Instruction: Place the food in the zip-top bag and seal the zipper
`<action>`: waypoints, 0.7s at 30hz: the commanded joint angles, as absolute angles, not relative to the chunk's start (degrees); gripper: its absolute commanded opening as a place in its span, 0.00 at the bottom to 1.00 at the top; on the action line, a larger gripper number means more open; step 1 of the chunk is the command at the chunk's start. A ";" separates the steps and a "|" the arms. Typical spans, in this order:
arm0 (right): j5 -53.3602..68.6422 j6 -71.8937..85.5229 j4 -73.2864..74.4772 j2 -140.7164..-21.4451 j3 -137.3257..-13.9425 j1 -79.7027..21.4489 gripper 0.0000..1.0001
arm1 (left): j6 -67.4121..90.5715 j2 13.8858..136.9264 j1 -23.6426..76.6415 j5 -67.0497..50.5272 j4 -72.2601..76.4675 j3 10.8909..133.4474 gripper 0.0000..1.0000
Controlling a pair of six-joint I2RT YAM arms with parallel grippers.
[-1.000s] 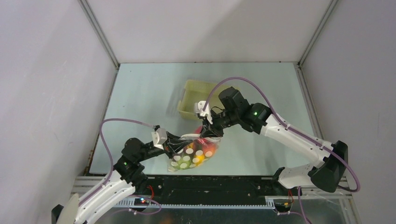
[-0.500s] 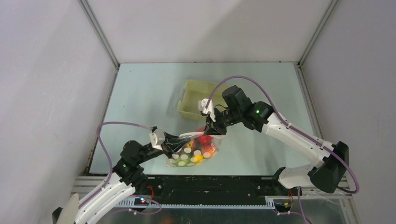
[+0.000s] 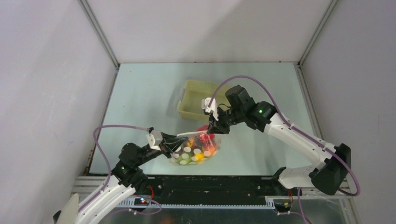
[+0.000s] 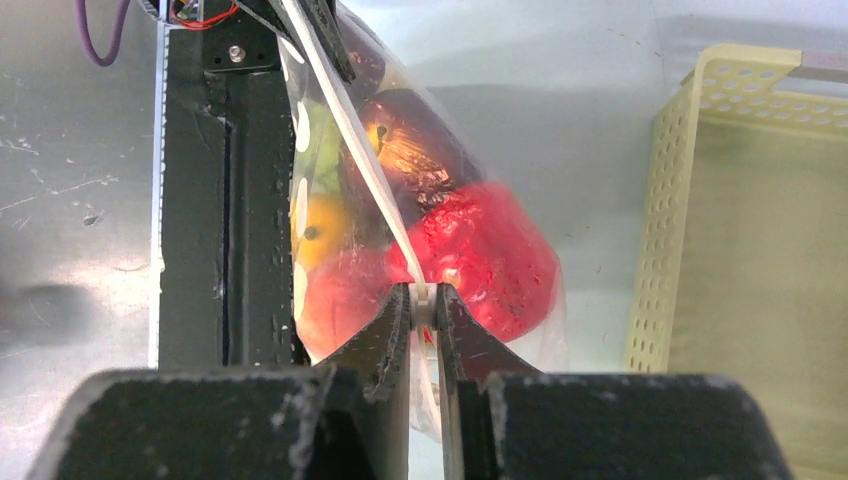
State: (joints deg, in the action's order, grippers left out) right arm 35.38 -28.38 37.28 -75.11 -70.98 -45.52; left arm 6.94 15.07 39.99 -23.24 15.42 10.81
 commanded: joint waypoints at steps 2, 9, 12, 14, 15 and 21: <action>29.34 -30.06 41.23 -72.43 -70.31 -43.13 0.00 | 5.23 12.83 39.97 -19.35 17.86 11.00 0.00; 27.71 -32.35 43.68 -72.04 -70.31 -42.15 0.00 | 4.58 11.62 39.97 -17.35 16.37 10.92 0.00; 27.32 -33.12 44.59 -71.98 -70.31 -41.45 0.00 | 4.44 11.59 39.99 -16.94 16.22 10.85 0.00; 26.81 -33.31 45.10 -72.06 -70.32 -41.06 0.00 | 4.33 11.68 39.96 -16.93 16.16 10.84 0.00; 26.59 -33.35 45.20 -72.06 -70.32 -41.01 0.00 | 4.32 11.80 39.85 -17.00 16.28 10.87 0.00; 26.15 -33.93 45.62 -71.19 -70.33 -40.57 0.00 | 4.42 12.94 39.84 -18.00 16.76 11.09 0.00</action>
